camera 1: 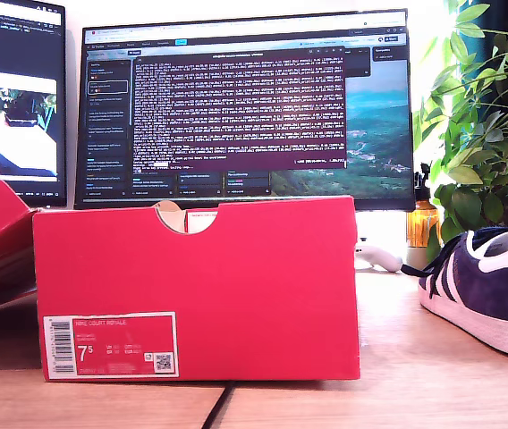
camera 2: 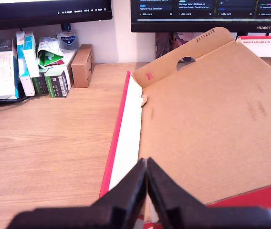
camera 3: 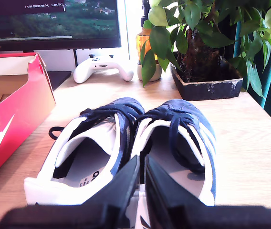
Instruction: Pack the blue shoes by picking the first shoe and placing it inside the red shoebox, left side, then picking and rotating the second shoe and placing it in the shoebox
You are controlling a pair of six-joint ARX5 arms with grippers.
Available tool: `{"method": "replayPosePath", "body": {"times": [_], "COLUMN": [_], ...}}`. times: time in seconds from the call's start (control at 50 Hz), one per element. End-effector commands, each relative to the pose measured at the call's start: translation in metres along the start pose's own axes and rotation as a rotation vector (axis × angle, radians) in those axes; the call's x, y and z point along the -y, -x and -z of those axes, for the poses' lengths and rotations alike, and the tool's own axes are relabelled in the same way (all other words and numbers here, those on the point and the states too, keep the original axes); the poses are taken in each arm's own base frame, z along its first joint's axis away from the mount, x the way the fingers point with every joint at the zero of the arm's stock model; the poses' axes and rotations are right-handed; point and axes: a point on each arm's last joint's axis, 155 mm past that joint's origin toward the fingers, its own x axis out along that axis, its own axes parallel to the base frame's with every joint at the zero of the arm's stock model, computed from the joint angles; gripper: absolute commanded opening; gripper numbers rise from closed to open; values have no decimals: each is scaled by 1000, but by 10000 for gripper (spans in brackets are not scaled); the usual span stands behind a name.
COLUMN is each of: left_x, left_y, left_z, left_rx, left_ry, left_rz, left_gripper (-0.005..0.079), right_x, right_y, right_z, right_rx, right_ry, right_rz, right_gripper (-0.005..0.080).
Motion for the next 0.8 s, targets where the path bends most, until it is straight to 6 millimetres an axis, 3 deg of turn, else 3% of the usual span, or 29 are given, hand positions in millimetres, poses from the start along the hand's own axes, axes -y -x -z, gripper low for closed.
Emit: {"method": "replayPosePath", "body": {"times": [0.0,0.38,0.54,0.78], "left_x": [-19,-19,-19,-19], "left_y": [-3,-3,-3,-3], "left_z": [13,13,13,13], "left_rx": [-16,-16,-16,-16], "left_ry": [20,20,20,20], "left_rz": [-72,-72,-72,-72], "left_gripper": [-11,-11,-11,-11], "right_x": [-1,-2,-3,-3], "right_y": [0,0,9,43], "right_z": [-2,-8,-55,-134], "right_rx": [12,35,189,338], "right_ry": [0,-24,-115,-219], "right_rz": [-5,-7,-22,-50], "right_gripper": [-13,-13,-13,-13]}}
